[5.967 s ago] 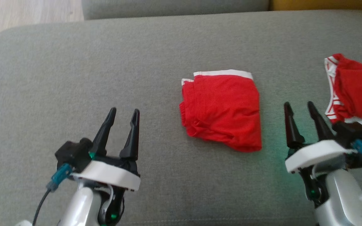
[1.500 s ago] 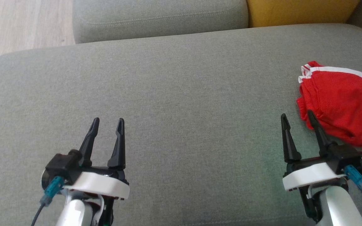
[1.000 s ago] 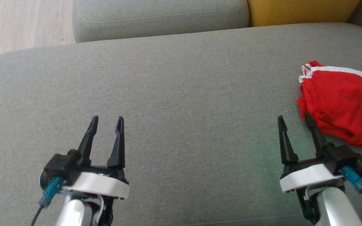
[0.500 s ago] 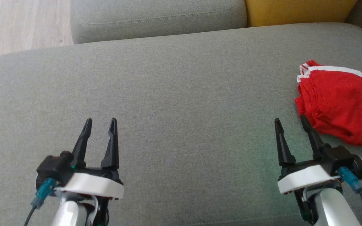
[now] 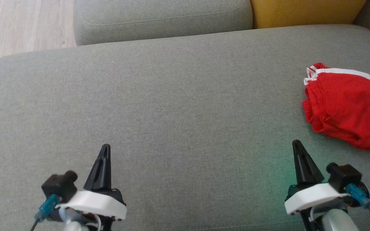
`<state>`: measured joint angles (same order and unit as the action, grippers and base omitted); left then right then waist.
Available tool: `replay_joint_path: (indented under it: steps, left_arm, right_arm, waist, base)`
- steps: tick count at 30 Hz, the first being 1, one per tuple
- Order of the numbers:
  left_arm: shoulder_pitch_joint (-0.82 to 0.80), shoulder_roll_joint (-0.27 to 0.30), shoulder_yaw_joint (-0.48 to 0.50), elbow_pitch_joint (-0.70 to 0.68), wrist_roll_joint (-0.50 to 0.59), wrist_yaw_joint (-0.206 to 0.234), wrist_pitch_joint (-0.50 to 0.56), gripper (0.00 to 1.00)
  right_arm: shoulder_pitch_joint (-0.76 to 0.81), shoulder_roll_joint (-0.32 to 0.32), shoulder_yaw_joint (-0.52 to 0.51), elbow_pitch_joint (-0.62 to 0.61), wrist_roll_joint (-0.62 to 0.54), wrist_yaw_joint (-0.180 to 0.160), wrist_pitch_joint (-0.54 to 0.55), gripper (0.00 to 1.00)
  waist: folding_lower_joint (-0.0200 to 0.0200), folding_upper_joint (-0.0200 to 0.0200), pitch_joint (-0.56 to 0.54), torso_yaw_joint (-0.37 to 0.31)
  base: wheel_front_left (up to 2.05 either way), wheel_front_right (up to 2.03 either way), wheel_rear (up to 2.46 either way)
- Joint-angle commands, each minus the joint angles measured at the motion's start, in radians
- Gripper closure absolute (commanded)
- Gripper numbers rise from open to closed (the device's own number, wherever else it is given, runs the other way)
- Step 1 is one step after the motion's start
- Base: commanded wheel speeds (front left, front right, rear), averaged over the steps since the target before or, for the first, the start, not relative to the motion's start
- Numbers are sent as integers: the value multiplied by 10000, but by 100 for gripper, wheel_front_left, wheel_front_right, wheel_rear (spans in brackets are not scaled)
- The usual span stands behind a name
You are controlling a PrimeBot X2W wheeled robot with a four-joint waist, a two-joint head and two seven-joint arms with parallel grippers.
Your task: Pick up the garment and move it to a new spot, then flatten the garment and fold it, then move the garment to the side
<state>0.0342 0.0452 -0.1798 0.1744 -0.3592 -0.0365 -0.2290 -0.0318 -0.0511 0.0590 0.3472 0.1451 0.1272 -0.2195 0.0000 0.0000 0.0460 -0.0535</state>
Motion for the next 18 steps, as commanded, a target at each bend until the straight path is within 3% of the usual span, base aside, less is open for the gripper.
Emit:
replay_joint_path:
  steps: [1, 18]
  left_arm:
    - [-467, 55, 135, -272, -235, -52, 38, 100]
    - [-620, 143, 426, -84, -2145, -191, 443, 100]
  right_arm:
    - [-420, -57, -39, -360, 296, 3, 36, 100]
    - [-471, -133, -172, -455, 2509, 7, 429, 100]
  waist:
    - [0, 0, -3, 6]
    - [0, 0, -67, 84]
  base:
    - [0, 0, 0]
    - [0, 0, 0]
